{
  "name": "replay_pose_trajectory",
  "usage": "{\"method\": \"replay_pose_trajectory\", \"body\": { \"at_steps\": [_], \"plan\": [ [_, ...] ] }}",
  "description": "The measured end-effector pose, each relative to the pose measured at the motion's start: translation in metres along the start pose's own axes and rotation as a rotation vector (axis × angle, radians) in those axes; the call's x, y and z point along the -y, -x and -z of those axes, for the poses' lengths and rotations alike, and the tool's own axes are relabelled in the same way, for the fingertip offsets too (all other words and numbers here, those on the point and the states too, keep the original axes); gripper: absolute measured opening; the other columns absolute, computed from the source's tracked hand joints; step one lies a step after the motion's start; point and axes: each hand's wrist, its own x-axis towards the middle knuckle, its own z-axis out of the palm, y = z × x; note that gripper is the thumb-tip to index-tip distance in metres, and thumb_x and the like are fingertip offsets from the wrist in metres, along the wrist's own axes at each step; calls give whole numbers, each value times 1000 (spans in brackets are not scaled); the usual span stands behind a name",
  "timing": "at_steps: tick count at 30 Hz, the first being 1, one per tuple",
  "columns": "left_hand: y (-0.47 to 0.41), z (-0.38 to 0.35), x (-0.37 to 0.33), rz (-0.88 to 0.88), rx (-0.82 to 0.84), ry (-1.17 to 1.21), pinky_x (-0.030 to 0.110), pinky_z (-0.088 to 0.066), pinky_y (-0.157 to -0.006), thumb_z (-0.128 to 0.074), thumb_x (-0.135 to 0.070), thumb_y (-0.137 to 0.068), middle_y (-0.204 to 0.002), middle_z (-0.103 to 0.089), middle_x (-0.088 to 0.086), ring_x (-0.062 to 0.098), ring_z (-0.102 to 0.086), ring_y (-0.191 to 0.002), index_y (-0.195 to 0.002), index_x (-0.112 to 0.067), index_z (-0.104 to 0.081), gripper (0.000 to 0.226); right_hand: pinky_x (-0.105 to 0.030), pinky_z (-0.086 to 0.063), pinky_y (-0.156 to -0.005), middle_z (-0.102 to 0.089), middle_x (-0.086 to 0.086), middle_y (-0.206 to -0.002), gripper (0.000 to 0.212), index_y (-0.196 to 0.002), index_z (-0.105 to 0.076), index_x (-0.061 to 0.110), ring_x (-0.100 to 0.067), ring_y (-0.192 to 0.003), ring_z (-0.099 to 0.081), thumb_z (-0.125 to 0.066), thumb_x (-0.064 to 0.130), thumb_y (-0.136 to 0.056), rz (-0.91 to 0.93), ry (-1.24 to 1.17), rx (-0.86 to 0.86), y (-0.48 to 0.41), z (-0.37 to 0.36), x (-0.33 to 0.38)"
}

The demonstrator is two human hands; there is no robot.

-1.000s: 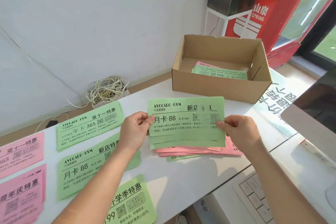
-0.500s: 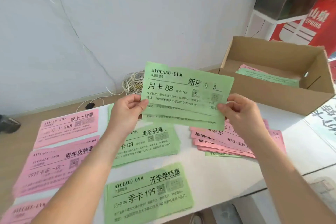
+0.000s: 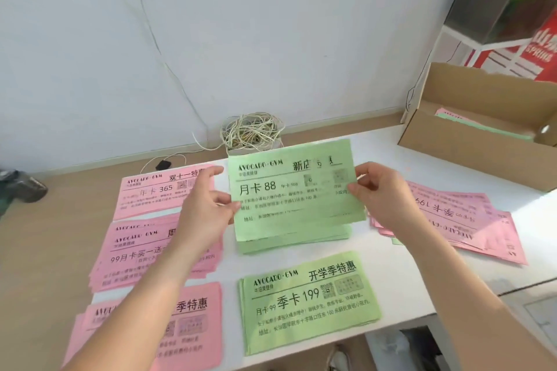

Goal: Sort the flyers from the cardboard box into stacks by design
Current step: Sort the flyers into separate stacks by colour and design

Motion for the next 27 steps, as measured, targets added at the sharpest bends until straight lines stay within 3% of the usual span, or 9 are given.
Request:
{"method": "replay_pose_trajectory", "body": {
  "at_steps": [4,7,9,10,12,13,16,20,27],
  "plan": [
    [0,-18,35,-13,100,-359,31,-50,-72,-74,-15,-78,-77,-62,-11,15,-63,-75,-142,-25,-25,81,-20,-38,-46,-68,2,-86,20,-109,-63,19,-11,-64,-57,-61,12,-90,-134,204,7,0,-35,-25],
    [7,-24,45,-185,90,-589,24,-46,-65,-71,-22,-82,-92,-59,-6,9,-57,-77,-144,-24,-20,80,-21,-44,-55,-70,0,-101,31,-124,-57,19,-13,-76,-60,-56,13,-93,-144,345,4,5,-49,-34],
    [6,-26,44,-360,127,-671,20,-42,-80,-69,-35,-83,-117,-51,-2,9,-51,-97,-144,-28,-25,76,-30,-50,-78,-65,-4,-116,41,-134,-49,19,-19,-98,-59,-57,17,-93,-116,436,-18,10,-51,-35],
    [3,-29,41,-401,205,-717,24,-38,-92,-68,-45,-81,-130,-43,-2,11,-45,-114,-143,-30,-27,76,-34,-46,-89,-61,-5,-124,48,-137,-44,20,-21,-110,-55,-59,20,-92,-97,484,-25,12,-51,-36],
    [-4,-42,35,-404,412,-848,37,-22,-112,-65,-63,-72,-153,-20,-1,20,-19,-140,-145,-34,-24,88,-37,-38,-101,-51,-4,-136,61,-143,-36,23,-25,-125,-42,-63,33,-89,-53,580,19,19,-52,-35],
    [-6,-49,32,-391,506,-916,41,-13,-116,-63,-69,-69,-158,-7,-1,22,-6,-145,-147,-33,-19,96,-38,-36,-103,-48,-3,-139,67,-144,-32,25,-25,-128,-39,-63,39,-87,-45,611,70,21,-53,-34],
    [-13,-63,29,-368,630,-1040,47,-4,-117,-59,-72,-68,-159,11,4,26,6,-146,-149,-31,-5,106,-40,-33,-107,-42,-3,-143,76,-147,-25,29,-27,-131,-33,-64,46,-84,-48,662,202,22,-55,-34],
    [-17,-65,26,-387,611,-1123,48,-10,-117,-57,-65,-72,-159,4,8,29,-4,-146,-148,-30,-9,97,-40,-31,-111,-36,-3,-146,74,-147,-28,30,-27,-134,-29,-66,41,-84,-38,703,252,19,-51,-34],
    [-7,-65,13,-364,657,-1125,46,-13,-117,-56,-66,-75,-159,7,0,24,0,-146,-150,-29,-7,97,-38,-30,-111,-30,3,-152,60,-146,-27,32,-21,-138,-25,-54,39,-92,4,588,88,43,-18,-40]
  ]
}}
